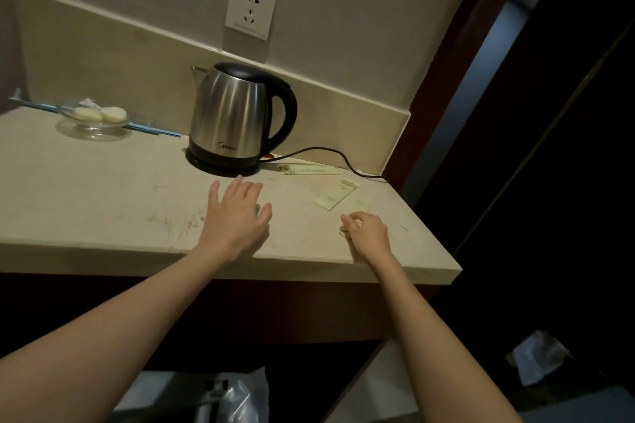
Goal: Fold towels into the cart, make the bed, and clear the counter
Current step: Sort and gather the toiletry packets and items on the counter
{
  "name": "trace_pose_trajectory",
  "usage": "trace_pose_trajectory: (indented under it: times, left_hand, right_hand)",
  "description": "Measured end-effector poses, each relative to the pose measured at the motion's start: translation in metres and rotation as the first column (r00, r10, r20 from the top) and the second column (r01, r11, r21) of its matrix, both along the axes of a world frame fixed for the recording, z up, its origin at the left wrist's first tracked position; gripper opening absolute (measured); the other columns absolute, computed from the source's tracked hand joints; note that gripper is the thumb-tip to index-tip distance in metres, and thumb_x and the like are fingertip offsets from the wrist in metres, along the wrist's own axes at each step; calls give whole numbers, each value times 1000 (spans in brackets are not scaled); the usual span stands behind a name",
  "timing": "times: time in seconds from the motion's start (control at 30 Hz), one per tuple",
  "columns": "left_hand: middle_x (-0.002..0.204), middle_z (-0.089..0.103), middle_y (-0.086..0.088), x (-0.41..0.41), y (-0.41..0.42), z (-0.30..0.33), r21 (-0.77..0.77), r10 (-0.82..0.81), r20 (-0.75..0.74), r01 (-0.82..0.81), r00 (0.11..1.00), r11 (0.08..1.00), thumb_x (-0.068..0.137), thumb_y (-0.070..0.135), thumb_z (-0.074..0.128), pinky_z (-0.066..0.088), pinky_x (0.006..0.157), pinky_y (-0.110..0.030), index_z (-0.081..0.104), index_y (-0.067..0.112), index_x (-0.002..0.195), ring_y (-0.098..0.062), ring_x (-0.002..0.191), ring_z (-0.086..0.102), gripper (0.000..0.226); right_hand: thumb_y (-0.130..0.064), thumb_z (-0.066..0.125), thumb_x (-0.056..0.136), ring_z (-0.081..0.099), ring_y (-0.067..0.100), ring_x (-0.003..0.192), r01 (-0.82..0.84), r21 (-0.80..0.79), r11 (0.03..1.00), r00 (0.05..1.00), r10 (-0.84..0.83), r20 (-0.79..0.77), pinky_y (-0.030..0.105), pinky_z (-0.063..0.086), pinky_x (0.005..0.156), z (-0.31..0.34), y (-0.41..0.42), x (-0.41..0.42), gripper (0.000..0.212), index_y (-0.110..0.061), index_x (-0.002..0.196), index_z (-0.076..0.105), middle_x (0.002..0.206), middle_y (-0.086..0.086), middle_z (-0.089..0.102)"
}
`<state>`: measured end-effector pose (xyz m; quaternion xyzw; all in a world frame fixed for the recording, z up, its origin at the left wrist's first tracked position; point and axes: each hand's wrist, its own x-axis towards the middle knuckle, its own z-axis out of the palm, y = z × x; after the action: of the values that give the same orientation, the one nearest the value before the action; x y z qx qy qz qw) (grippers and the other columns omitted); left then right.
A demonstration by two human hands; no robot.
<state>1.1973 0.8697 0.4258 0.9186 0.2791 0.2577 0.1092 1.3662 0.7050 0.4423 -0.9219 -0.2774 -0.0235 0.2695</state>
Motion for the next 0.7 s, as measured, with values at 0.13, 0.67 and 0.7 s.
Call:
trace_pose_trajectory:
  times: [0.13,0.67,0.7]
  left_hand:
    - [153,31,1,3,-1,-2,13,-16,-7,16,1000,1000,98,41,30,-5,117,-45,33,19,144,-15,145,14,51]
    - [140,50,6,2,0,9,-211,-93,74,107,993,972,97,48,38,7,117,-39,41,25,140,-11,137,32,49]
    - [136,54,6,0,-1,10,-256,-91,108,116,990,960,97,48,39,12,117,-39,41,25,141,-12,134,37,50]
  right_hand:
    - [-30,68,85,46,27,117,96,105,990,985,-79,-151,40,44,94,6,13,16,38,-15,117,56,124,8,56]
    - [-12,61,91,61,15,86,229,475,850,879,29,-475,20,49,56,31,12,-22,31,-7,121,55,109,7,64]
    - [-11,61,90,64,15,85,206,507,837,837,118,-535,22,51,56,32,16,-33,30,-7,119,55,105,6,65]
